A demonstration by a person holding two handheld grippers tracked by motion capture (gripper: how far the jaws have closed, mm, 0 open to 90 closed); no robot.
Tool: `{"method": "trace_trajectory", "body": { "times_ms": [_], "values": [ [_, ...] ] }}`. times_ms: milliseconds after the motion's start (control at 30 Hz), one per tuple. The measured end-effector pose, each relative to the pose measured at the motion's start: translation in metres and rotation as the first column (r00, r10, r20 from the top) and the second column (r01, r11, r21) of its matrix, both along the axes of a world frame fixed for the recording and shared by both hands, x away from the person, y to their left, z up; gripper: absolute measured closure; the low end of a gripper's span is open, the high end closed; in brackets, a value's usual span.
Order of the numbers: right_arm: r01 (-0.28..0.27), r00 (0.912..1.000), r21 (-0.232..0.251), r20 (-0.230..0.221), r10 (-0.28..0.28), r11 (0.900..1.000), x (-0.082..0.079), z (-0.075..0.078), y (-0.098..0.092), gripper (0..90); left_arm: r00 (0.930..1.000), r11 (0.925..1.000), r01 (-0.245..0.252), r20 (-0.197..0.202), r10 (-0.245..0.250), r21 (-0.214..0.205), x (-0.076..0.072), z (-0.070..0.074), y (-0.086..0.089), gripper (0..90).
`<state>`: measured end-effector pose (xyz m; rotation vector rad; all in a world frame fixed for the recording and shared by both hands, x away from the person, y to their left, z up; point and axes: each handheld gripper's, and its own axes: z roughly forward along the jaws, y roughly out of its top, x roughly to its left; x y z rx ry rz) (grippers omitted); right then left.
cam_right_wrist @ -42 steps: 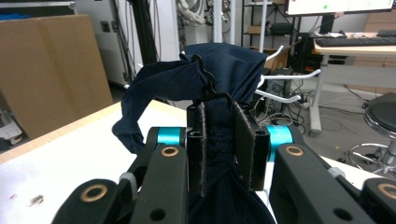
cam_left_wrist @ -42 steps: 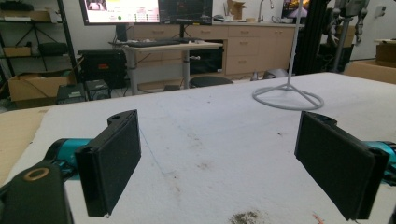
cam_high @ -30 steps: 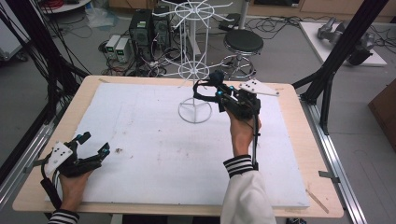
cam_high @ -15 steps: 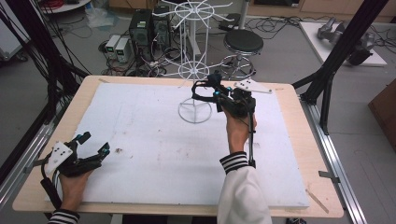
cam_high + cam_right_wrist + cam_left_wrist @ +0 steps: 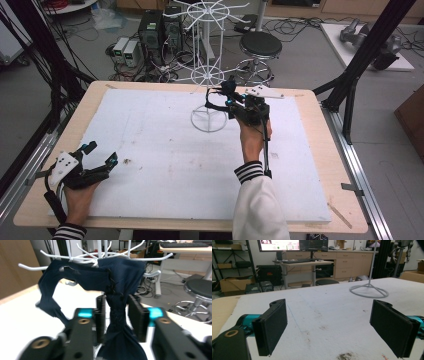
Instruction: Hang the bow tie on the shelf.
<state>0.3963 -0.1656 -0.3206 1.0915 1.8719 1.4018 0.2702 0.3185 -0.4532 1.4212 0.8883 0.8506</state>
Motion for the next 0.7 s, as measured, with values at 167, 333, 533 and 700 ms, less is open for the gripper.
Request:
{"method": "trace_trajectory", "body": {
  "times_ms": [167, 333, 533, 700],
  "values": [
    [0.043, 0.9988, -0.05, 0.026, -0.041, 0.9978, -0.001, 0.0, 0.005, 33.2, 1.0, 1.0, 0.0, 0.006, 0.0, -0.003, -0.001, 0.0, 0.0, 14.8],
    [0.078, 0.9961, -0.103, 0.048, -0.073, 0.9916, -0.003, 0.0, 0.008, 10.5, 0.9999, 1.0, 0.002, 0.014, -0.002, -0.002, -0.002, 0.0, 0.001, 14.9],
    [0.051, 0.9922, -0.108, 0.119, -0.038, 0.9929, -0.024, 0.004, 0.003, 1.3, 0.9999, 0.9999, 0.007, 0.011, -0.007, -0.008, -0.001, 0.0, 0.001, 14.8],
    [0.015, 0.9835, -0.056, 0.181, -0.005, 0.9983, -0.057, 0.001, -0.016, 1.4, 0.9998, 0.9999, 0.008, 0.019, -0.008, -0.007, -0.002, -0.001, 0.001, 14.8]
  ]
}}
